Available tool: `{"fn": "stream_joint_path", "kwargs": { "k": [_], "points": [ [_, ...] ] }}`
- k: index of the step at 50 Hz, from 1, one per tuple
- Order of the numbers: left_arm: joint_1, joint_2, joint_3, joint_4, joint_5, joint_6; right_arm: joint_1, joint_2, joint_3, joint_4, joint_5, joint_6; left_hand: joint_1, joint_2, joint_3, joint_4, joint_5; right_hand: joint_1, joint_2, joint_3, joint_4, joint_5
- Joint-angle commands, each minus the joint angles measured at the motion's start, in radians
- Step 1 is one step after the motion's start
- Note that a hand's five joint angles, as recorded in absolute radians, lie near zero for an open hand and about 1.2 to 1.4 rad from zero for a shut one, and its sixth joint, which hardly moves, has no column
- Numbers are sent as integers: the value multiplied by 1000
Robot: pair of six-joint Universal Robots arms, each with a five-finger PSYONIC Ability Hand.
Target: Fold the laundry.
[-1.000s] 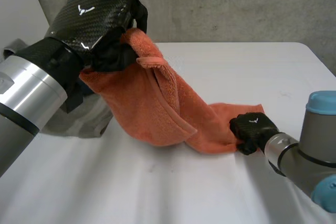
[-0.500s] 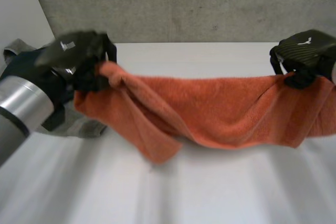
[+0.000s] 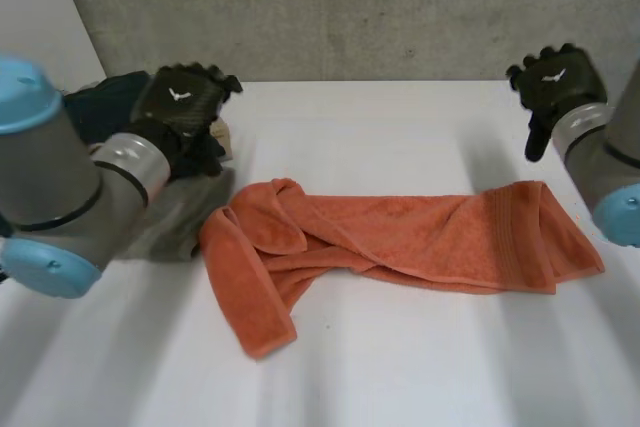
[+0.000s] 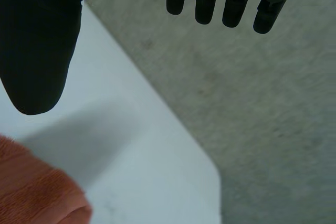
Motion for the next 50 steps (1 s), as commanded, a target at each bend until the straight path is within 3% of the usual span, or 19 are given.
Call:
{"fn": "stream_joint_path", "kwargs": {
  "k": [1,5,9,14,19,31,36,38,40,41,46,50],
  "points": [
    [-9,97,-121,1,6,-10,-10,-194,203,63,-34,-8,36,52,54,56,65,-50,-35,-33,-33,-46],
    [-30,89,-132,1,7,-10,-13,-260,318,195,-62,4,54,69,72,74,83,-50,-35,-33,-33,-46],
    [-46,-6,-95,2,12,-22,-24,-274,425,210,-119,52,66,81,84,86,95,-5,10,12,12,-1],
    [-72,-180,72,-44,35,-137,-56,-272,579,53,-199,165,66,81,84,86,95,165,180,182,182,169],
    [-76,-312,233,-131,33,-233,-55,-254,663,-72,-268,248,69,84,87,89,98,180,195,197,197,184],
    [-89,-547,480,-206,12,-241,-38,-73,618,-213,-277,265,118,134,137,138,147,336,351,353,352,340],
    [-85,-584,507,-206,-34,-238,-17,-11,561,-224,-269,259,368,383,386,388,396,444,459,461,461,448],
    [-82,-590,508,-205,-60,-229,-17,16,539,-224,-269,258,645,661,663,665,674,608,623,625,625,612],
    [-82,-584,507,-203,-75,-211,-17,24,527,-224,-266,256,898,913,916,918,927,851,866,868,868,855],
    [-84,-580,504,-203,-82,-197,-17,25,513,-227,-265,256,1076,1092,1095,1096,1105,1168,1183,1185,1185,1172],
    [-92,-541,497,-206,-105,-149,-24,9,484,-225,-245,256,1078,1094,1096,1098,1107,1172,1187,1188,1188,1175],
    [-89,-419,458,-211,-102,-148,-30,-124,459,-195,-226,239,1078,1094,1096,1098,1107,1172,1187,1188,1188,1175]
  ]
}}
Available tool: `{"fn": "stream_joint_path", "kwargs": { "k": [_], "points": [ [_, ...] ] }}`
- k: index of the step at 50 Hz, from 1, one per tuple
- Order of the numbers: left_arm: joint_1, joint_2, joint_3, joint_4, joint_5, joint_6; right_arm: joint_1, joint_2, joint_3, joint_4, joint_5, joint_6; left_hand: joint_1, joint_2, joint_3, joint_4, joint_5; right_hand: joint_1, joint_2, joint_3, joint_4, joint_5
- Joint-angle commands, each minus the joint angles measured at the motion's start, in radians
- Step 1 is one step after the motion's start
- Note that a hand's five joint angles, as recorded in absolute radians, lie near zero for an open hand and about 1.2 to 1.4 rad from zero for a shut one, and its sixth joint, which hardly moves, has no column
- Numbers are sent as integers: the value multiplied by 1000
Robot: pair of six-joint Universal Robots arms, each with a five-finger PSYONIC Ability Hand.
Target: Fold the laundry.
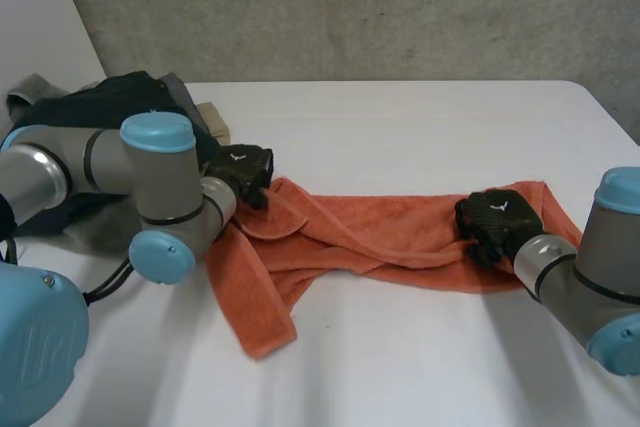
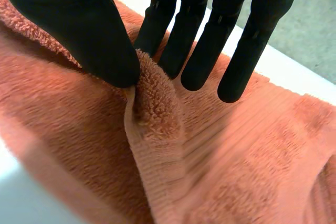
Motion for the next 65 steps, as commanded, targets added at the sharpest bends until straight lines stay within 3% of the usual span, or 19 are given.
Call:
{"fn": "stream_joint_path", "kwargs": {
  "k": [1,10,15,22,26,30,34,35,41,45,52,60,65],
  "points": [
    [2,193,-68,-8,-2,27,-10,-174,-40,45,30,-29,230,209,209,199,251,283,220,210,202,249],
    [4,515,-251,-105,27,44,-32,-449,-157,412,12,-231,230,209,209,199,251,283,220,210,202,249],
    [14,618,-384,-171,85,148,-59,-468,-194,563,0,-328,230,209,209,199,251,283,220,210,202,249],
    [40,583,-515,-107,91,343,-105,-390,-172,675,-5,-474,230,209,209,199,251,283,220,210,202,249],
    [54,473,-461,21,94,371,-98,-253,-241,654,1,-468,230,209,209,199,251,283,220,210,202,249],
    [60,391,-267,231,99,363,-96,-138,-423,519,30,-361,230,209,209,199,251,283,220,210,202,249],
    [59,357,-54,435,96,338,-101,-112,-610,295,98,-181,230,209,209,199,251,283,220,210,202,249],
    [63,354,15,534,91,316,-102,-113,-664,175,125,-102,230,209,209,199,251,283,220,210,202,249],
    [71,347,181,797,58,197,-105,-176,-683,-188,154,89,230,209,209,199,251,283,220,210,202,249],
    [91,353,200,774,47,159,-105,-259,-661,-199,147,87,230,209,209,199,251,283,220,210,202,249],
    [96,397,16,633,51,153,-105,-279,-557,-98,87,83,230,209,209,199,251,283,220,210,202,249],
    [111,491,-393,610,185,165,-105,-270,-349,49,-16,38,230,209,209,199,251,283,220,210,202,249],
    [116,505,-607,602,238,185,-104,-230,-166,111,-48,-104,230,209,209,199,251,283,220,210,202,249]
  ]
}}
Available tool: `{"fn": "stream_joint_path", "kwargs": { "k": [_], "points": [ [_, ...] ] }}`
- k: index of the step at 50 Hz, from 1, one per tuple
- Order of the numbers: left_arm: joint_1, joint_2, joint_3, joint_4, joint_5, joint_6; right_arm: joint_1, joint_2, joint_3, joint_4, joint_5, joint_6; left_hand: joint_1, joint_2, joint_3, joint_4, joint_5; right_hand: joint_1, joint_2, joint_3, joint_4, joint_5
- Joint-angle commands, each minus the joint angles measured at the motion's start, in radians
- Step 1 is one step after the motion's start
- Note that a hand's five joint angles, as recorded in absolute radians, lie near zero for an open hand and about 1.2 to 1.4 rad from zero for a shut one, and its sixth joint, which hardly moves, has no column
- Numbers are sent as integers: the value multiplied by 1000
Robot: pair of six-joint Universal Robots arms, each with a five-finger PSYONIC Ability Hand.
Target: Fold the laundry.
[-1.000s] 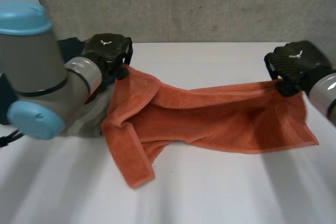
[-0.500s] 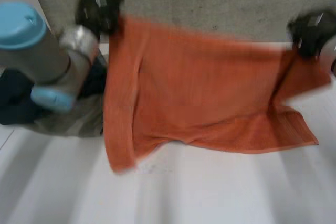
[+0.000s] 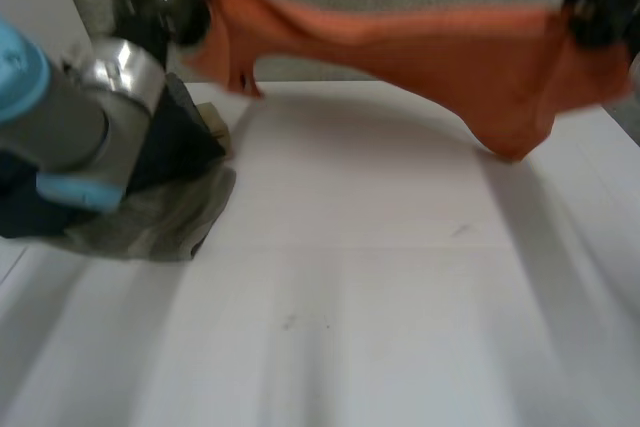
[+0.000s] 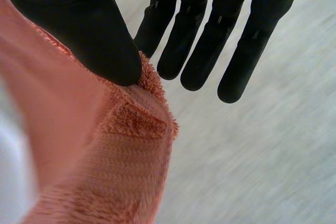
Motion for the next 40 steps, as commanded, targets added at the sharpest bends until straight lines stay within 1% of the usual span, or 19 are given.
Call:
{"fn": "stream_joint_path", "kwargs": {
  "k": [1,4,6,7,8,12,15,16,17,18,22,27,28,31,32,34,35,38,40],
  "points": [
    [11,31,-354,-7,91,43,3,58,242,95,-50,-174,230,197,201,194,251,283,220,207,199,233],
    [14,34,-440,-18,91,92,4,98,323,124,-51,-269,230,197,201,194,251,283,220,207,199,233],
    [15,34,-502,-32,92,159,4,109,354,135,-56,-301,230,197,201,194,251,283,220,207,199,233],
    [17,32,-515,-38,91,182,4,110,367,135,-57,-311,230,197,201,194,251,283,220,207,199,233],
    [20,29,-532,-49,91,231,4,112,392,134,-57,-321,230,197,201,194,251,283,220,207,199,233],
    [40,20,-543,-76,89,317,7,112,417,128,-56,-322,230,197,201,194,251,283,220,207,199,233],
    [57,20,-542,-98,89,339,9,112,424,128,-56,-320,213,180,184,177,234,283,220,207,199,233],
    [64,18,-540,-110,89,339,9,112,429,128,-56,-320,-243,-276,-272,-279,-222,283,220,207,199,233],
    [67,18,-539,-113,86,339,9,112,432,126,-56,-320,-420,-452,-448,-455,-398,283,220,207,199,233],
    [69,20,-537,-118,85,339,9,112,435,126,-56,-320,-474,-506,-502,-509,-453,283,220,207,199,233],
    [67,41,-539,-135,77,330,9,110,446,126,-56,-318,-527,-560,-556,-563,-506,283,220,207,199,233],
    [66,90,-546,-165,74,221,7,110,457,126,-56,-300,-550,-583,-579,-586,-529,283,220,207,199,233],
    [60,98,-548,-184,74,154,7,110,457,126,-56,-294,-550,-583,-579,-586,-529,283,220,207,199,233],
    [55,100,-543,-219,74,42,9,110,458,128,-56,-270,-545,-577,-573,-580,-524,283,220,207,199,233],
    [54,100,-534,-249,74,-30,9,110,458,128,-56,-263,-539,-572,-568,-575,-518,283,220,207,199,233],
    [55,100,-528,-279,72,-101,9,110,460,128,-56,-256,-536,-569,-565,-572,-515,283,220,207,199,233],
    [57,103,-520,-297,72,-160,9,110,461,128,-56,-251,-530,-563,-559,-566,-509,283,220,207,199,233],
    [57,101,-506,-316,69,-234,7,110,467,128,-57,-249,-480,-513,-509,-516,-459,283,220,207,199,233],
    [55,103,-500,-322,62,-277,7,110,469,128,-57,-249,-389,-422,-418,-425,-368,283,220,207,199,233]
  ]
}}
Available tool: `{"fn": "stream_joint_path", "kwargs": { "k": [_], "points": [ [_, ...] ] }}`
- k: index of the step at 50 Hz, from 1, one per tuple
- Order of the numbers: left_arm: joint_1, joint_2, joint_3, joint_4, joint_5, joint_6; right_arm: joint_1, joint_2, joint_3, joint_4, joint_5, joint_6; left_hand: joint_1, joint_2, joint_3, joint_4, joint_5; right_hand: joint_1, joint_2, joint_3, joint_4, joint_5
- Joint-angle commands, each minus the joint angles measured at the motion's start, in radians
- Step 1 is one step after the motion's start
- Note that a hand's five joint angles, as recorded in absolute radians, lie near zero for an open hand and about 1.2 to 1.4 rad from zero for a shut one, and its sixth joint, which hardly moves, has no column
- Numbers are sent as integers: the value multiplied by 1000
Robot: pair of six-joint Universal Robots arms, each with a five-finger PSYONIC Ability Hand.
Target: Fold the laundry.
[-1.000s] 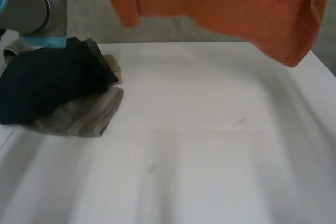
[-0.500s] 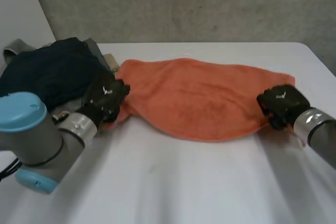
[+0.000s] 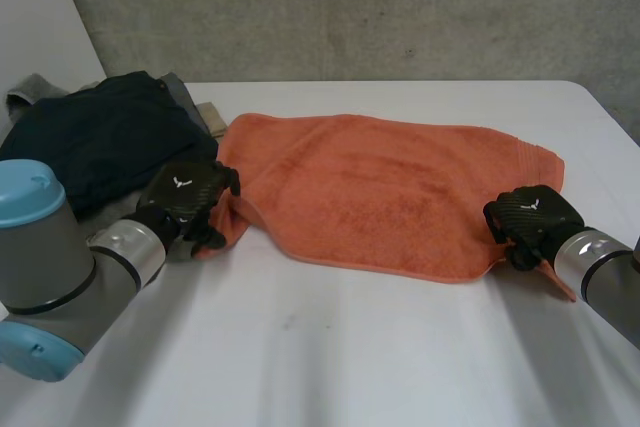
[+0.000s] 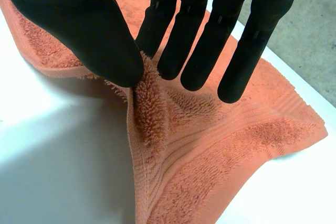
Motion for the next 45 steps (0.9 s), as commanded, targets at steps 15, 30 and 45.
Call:
{"fn": "stream_joint_path", "kwargs": {
  "k": [15,30,45],
  "points": [
    [-7,55,28,-43,-58,-196,-1,0,9,0,0,9,11,21,19,26,27,283,220,207,199,232],
    [-7,-216,178,-54,-130,-128,-9,-12,7,0,3,12,8,17,15,23,24,283,220,207,199,232],
    [-22,-327,373,-124,-128,-94,-13,-109,-26,8,14,62,809,819,817,824,825,283,220,207,199,232]
  ]
}}
